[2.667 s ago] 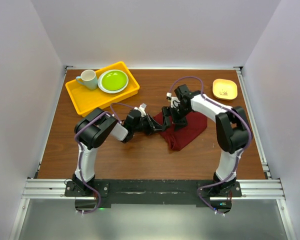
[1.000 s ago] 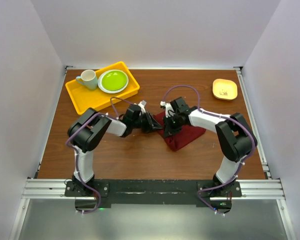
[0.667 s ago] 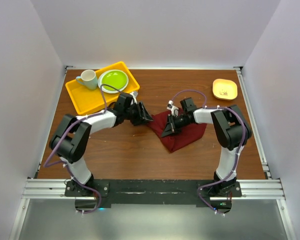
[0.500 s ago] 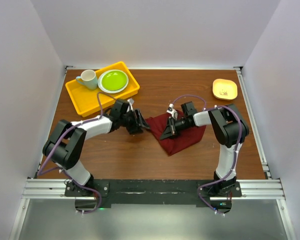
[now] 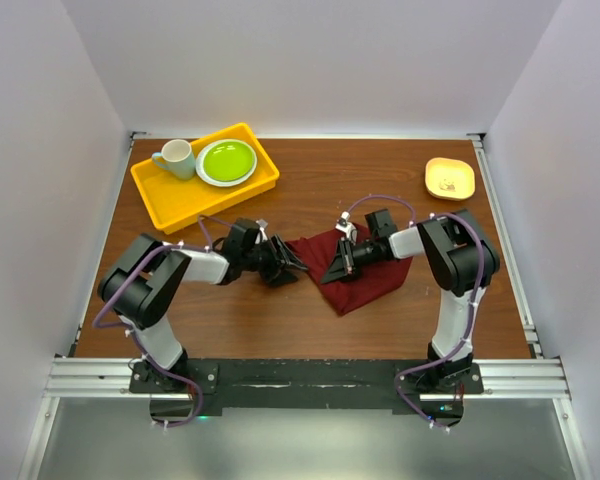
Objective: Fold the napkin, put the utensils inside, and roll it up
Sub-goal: Roll the napkin with the utensil
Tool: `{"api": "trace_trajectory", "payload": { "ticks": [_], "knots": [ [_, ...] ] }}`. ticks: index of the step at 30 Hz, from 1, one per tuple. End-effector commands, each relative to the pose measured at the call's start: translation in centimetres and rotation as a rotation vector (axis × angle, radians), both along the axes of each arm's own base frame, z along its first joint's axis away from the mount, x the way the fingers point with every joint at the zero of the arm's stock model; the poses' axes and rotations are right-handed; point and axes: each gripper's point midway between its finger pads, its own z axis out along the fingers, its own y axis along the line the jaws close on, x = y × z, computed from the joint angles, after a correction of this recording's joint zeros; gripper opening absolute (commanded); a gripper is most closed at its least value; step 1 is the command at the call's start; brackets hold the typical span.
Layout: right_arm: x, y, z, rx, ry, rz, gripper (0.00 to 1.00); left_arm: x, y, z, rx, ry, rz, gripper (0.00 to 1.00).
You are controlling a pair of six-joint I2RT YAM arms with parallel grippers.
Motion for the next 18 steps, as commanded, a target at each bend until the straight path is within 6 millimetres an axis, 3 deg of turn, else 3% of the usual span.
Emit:
{"api": "trace_trajectory", "payload": {
  "ticks": [1,4,6,12,16,18],
  "knots": [
    [-0.8,-2.4,-4.1,-0.216,-0.031,-0.056,0.0,2.0,-0.7,2.7,-0.075,-0.11,0.057,0.54],
    [0.2,-2.4,-3.2,-0.219,-0.104,-0.073,0.0,3.3,-0.9,3.9,-0.023,-0.199,0.013,0.52],
    [0.7,-2.6,-2.9,-0.242,-0.148,-0.085,0.0,3.1,-0.8,3.3,0.023,-0.199,-0.028,0.45],
    [1.4,-1.7,-1.5,-0.297,-0.298,-0.091,0.0,4.5,-0.3,5.7,0.102,-0.327,-0.07,0.4],
    [1.2,-0.4,-0.6,-0.322,-0.41,-0.112,0.0,6.1,-1.4,7.8,0.106,-0.401,-0.131,0.36],
    [1.1,-0.3,-0.3,-0.323,-0.438,-0.127,0.0,6.5,-2.1,7.8,0.114,-0.421,-0.202,0.3]
  ]
}}
